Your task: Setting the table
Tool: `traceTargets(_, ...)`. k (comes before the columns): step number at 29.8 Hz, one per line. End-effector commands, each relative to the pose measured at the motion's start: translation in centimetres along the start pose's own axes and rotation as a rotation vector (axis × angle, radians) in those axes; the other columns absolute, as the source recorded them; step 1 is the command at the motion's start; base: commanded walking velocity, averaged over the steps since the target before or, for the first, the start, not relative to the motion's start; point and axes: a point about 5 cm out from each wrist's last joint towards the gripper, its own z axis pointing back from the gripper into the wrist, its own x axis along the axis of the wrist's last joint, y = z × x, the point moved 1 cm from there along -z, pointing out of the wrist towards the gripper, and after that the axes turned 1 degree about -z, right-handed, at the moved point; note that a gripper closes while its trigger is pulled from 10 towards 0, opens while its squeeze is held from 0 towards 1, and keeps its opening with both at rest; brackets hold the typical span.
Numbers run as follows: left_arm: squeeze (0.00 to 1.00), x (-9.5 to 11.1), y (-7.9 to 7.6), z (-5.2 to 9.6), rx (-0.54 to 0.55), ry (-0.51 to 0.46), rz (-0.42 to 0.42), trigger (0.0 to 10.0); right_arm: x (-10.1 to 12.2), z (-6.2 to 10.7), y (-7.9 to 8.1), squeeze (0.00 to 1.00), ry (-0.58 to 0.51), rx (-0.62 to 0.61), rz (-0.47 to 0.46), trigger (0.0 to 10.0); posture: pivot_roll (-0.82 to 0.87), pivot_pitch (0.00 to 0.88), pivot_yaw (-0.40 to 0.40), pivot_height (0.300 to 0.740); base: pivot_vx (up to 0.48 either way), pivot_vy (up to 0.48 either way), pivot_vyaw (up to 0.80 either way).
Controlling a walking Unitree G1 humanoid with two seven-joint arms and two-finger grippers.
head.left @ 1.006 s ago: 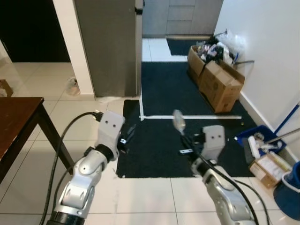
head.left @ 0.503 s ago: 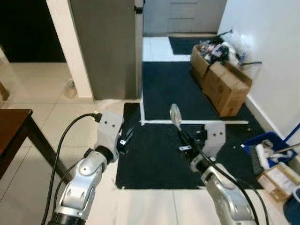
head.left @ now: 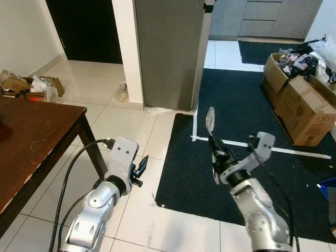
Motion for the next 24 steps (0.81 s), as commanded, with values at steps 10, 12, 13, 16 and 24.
traceTargets(10, 0.00, -0.7, -0.1, 0.4, 0.021, 0.043, -0.006, 10.0, 0.7, 0.7, 5.9, 0.00, 0.038, 0.412, -0.195, 10.0, 0.06, 0.094, 0.097, 0.740, 0.000, 0.000, 0.78)
traceTargets(12, 0.00, -0.7, -0.1, 0.4, 0.022, 0.043, -0.006, 10.0, 0.5, 0.9, 6.0, 0.00, 0.054, 0.422, -0.197, 10.0, 0.06, 0.094, 0.097, 0.740, 0.000, 0.000, 0.78)
traceTargets(13, 0.00, -0.7, -0.1, 0.4, 0.023, 0.042, -0.007, 10.0, 0.2, 1.1, 6.0, 0.00, 0.074, 0.431, -0.201, 10.0, 0.06, 0.094, 0.097, 0.740, 0.000, 0.000, 0.78)
traceTargets(16, 0.00, -0.6, 0.0, 0.3, 0.028, 0.041, -0.009, 10.0, -0.6, 2.1, 5.8, 0.00, 0.135, 0.452, -0.219, 10.0, 0.06, 0.096, 0.095, 0.740, 0.000, 0.000, 0.78)
traceTargets(24, 0.00, -0.6, 0.1, 0.3, 0.034, 0.041, -0.009, 10.0, -0.6, 2.6, 5.3, 0.00, 0.176, 0.436, -0.217, 10.0, 0.05, 0.101, 0.096, 0.740, 0.000, 0.000, 0.78)
